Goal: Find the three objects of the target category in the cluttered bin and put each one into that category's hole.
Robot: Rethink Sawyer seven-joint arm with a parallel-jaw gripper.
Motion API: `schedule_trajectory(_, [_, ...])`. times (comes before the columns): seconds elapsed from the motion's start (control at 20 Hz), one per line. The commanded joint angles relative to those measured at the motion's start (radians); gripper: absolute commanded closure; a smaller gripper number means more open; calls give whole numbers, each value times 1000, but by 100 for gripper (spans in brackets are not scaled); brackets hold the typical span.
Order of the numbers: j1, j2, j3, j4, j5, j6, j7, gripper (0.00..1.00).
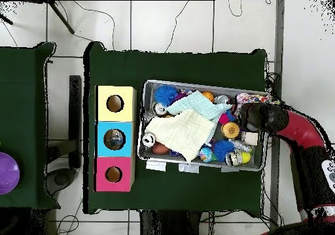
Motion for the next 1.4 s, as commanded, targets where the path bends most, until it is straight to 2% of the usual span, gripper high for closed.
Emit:
schedule_trajectory(0.05, [-6,-17,34,-6,-119,158,-520,100])
schedule_trajectory(0.15, [-9,-6,39,-21,-124,164,-537,100])
schedule_trajectory(0.35, [-13,69,60,-104,-132,172,-599,100])
schedule_trajectory(0.45, [-20,65,55,-84,-128,143,-588,100])
schedule_trajectory(0.5, [-19,42,49,-62,-120,143,-576,100])
schedule_trajectory(0.65, [5,-109,25,35,-65,210,-516,100])
schedule_trajectory(0.85, [21,-198,16,63,-19,296,-500,100])
schedule_trajectory(1.0, [25,-256,14,109,-12,300,-476,100])
schedule_trajectory(1.4, [-1,-419,-5,339,8,221,-368,100])
